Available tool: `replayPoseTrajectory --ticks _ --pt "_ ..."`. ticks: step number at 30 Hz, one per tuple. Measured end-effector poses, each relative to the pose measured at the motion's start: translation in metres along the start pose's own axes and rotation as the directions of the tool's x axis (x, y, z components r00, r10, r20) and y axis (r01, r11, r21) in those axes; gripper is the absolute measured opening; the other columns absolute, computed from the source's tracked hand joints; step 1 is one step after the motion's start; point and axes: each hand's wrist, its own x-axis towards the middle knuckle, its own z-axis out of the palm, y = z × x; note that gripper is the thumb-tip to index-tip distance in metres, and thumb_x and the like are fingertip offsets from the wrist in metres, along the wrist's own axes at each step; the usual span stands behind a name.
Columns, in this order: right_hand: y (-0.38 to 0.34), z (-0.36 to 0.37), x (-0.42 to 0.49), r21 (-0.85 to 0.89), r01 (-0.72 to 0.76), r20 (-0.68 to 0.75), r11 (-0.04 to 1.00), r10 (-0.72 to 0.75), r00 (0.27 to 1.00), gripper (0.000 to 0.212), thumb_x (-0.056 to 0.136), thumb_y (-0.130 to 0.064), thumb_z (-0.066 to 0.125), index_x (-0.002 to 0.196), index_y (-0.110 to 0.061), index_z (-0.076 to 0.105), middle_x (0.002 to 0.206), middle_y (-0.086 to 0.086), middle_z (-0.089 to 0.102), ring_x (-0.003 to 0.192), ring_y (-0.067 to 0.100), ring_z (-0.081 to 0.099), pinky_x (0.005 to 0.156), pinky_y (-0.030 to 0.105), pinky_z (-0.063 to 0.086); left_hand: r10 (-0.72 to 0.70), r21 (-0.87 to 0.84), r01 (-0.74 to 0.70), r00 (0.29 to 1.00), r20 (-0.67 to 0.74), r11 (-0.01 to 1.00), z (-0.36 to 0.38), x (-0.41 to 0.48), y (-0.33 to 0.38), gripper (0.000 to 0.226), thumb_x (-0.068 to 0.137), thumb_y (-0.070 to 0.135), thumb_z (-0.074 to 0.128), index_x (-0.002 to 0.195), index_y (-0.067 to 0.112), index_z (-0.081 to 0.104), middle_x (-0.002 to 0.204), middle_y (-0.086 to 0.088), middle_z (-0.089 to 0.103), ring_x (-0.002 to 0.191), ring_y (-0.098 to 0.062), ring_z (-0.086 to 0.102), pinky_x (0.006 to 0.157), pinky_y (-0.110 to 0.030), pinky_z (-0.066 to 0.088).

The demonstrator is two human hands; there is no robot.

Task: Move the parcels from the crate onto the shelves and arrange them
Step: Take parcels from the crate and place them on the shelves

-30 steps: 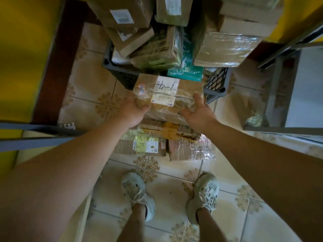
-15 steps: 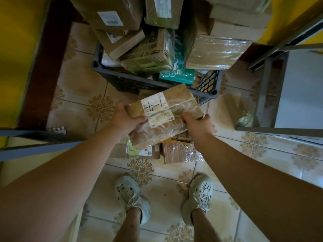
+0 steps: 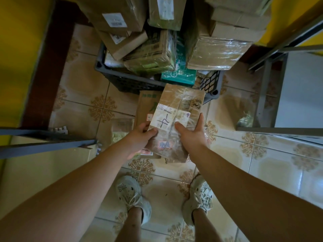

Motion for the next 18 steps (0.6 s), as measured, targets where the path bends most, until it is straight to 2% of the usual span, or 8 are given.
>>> replayPoseTrajectory --ticks 3,6,7,9,11,13,16,18 --pt "0.006 -0.01 0.0 0.022 0.015 0.003 1.0 -0.015 1.0 0.085 0.083 -0.041 0.074 0.15 -0.046 0.022 0.127 -0.009 0.06 0.097 0.02 0.066 0.063 0.026 0.054 -0.001 -0.049 0.003 0.999 0.042 0.999 0.002 -0.003 -0.005 0.023 0.1 0.024 0.052 0.122 0.031 0.049 0.108 0.004 0.062 0.091 -0.019 0.063 0.07 -0.038 0.054" --pt "0.01 -0.015 -0.002 0.041 -0.002 -0.007 0.999 0.002 1.0 0.104 0.057 -0.06 0.079 0.146 -0.049 0.025 0.135 -0.005 0.058 0.11 0.028 0.065 0.085 0.047 0.059 0.016 -0.048 -0.013 0.998 0.063 0.999 0.003 -0.009 0.001 0.024 0.101 0.022 0.05 0.122 0.033 0.048 0.103 0.007 0.06 0.091 -0.018 0.062 0.073 -0.039 0.054" --pt "0.012 -0.018 -0.002 0.058 -0.012 -0.003 0.998 0.012 1.0 0.106 0.058 -0.058 0.081 0.147 -0.048 0.025 0.136 -0.004 0.058 0.113 0.029 0.064 0.09 0.051 0.057 0.021 -0.036 -0.019 0.998 0.067 0.999 0.002 -0.011 0.003 0.023 0.101 0.022 0.049 0.122 0.033 0.05 0.103 0.008 0.06 0.093 -0.018 0.061 0.074 -0.039 0.054" --pt "0.017 -0.024 0.001 0.07 -0.023 0.007 0.997 0.022 1.0 0.101 0.065 -0.051 0.085 0.149 -0.044 0.028 0.135 -0.004 0.061 0.113 0.028 0.064 0.094 0.051 0.055 0.044 0.028 -0.045 0.997 0.059 0.999 -0.003 -0.013 0.004 0.017 0.101 0.024 0.048 0.116 0.029 0.055 0.109 0.003 0.061 0.104 -0.021 0.059 0.081 -0.042 0.054" --pt "0.023 -0.03 0.007 0.017 -0.009 -0.004 1.0 0.009 1.0 0.115 0.047 -0.071 0.085 0.145 -0.051 0.029 0.135 -0.006 0.061 0.116 0.028 0.062 0.094 0.051 0.054 0.071 0.138 -0.069 0.997 -0.005 0.988 -0.011 -0.013 0.0 0.02 0.101 0.029 0.047 0.118 0.025 0.058 0.122 -0.004 0.061 0.116 -0.025 0.055 0.094 -0.044 0.049" --pt "0.042 -0.036 0.025 -0.041 0.024 -0.011 0.999 -0.024 1.0 0.128 0.024 -0.09 0.074 0.139 -0.057 0.029 0.138 -0.009 0.058 0.12 0.028 0.06 0.095 0.053 0.053 0.099 0.274 -0.064 0.989 -0.113 0.959 -0.02 -0.013 -0.006 0.034 0.101 0.032 0.047 0.131 0.019 0.056 0.133 -0.009 0.058 0.119 -0.026 0.053 0.1 -0.042 0.045" --pt "0.053 -0.04 0.035 -0.053 0.037 0.008 0.998 -0.037 0.999 0.121 0.032 -0.083 0.079 0.139 -0.052 0.033 0.137 -0.008 0.059 0.119 0.027 0.061 0.095 0.055 0.053 0.111 0.466 0.008 0.968 -0.226 0.885 -0.033 -0.019 -0.02 0.043 0.1 0.035 0.049 0.139 0.017 0.051 0.139 -0.01 0.054 0.118 -0.027 0.054 0.091 -0.032 0.043" --pt "0.051 -0.041 0.032 -0.057 0.061 0.019 0.996 -0.06 0.998 0.117 0.035 -0.078 0.081 0.139 -0.05 0.035 0.133 -0.008 0.061 0.116 0.027 0.063 0.093 0.055 0.054 0.084 0.499 0.048 0.967 -0.239 0.865 -0.039 -0.023 -0.03 0.048 0.098 0.035 0.051 0.142 0.017 0.046 0.143 -0.011 0.049 0.125 -0.029 0.051 0.094 -0.032 0.041"
